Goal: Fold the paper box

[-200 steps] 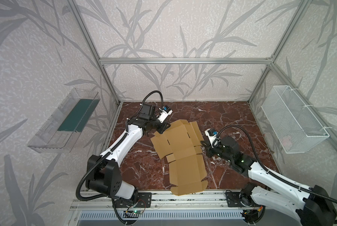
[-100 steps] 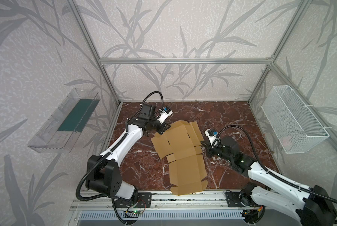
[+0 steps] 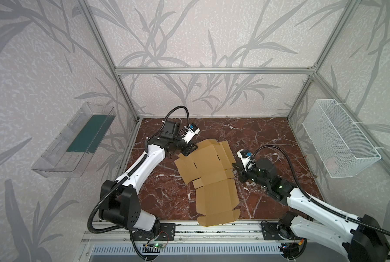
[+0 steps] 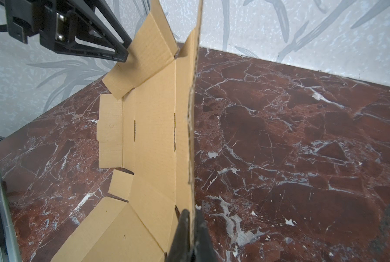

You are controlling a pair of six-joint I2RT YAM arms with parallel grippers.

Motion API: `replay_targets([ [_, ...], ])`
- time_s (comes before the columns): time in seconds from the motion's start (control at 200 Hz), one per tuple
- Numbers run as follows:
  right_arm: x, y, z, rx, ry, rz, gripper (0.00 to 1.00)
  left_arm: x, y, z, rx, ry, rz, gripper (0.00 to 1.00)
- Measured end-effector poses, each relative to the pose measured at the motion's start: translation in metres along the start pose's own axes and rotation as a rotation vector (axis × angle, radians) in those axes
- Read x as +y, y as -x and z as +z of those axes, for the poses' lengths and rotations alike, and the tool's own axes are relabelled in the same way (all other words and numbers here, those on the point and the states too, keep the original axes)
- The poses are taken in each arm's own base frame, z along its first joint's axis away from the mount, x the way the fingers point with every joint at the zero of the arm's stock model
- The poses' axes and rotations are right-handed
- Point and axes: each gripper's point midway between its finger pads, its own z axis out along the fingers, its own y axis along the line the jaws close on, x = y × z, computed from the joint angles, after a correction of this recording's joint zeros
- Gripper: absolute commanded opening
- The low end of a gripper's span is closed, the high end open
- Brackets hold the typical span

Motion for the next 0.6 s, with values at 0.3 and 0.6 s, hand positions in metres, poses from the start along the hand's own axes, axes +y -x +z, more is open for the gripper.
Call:
replay_targets([
  [0.3, 0.0001, 0.0004, -0.001, -0.003, 0.0, -0.001, 0.0, -0.0041, -0.0025, -0.0003, 0.008, -0.021, -0.003, 0.26],
  [0.6, 0.0003, 0.001, -0.002, -0.011, 0.001, -0.001, 0.0, -0.0069, -0.007, 0.0017, 0.024, -0.025, 0.005, 0.23],
])
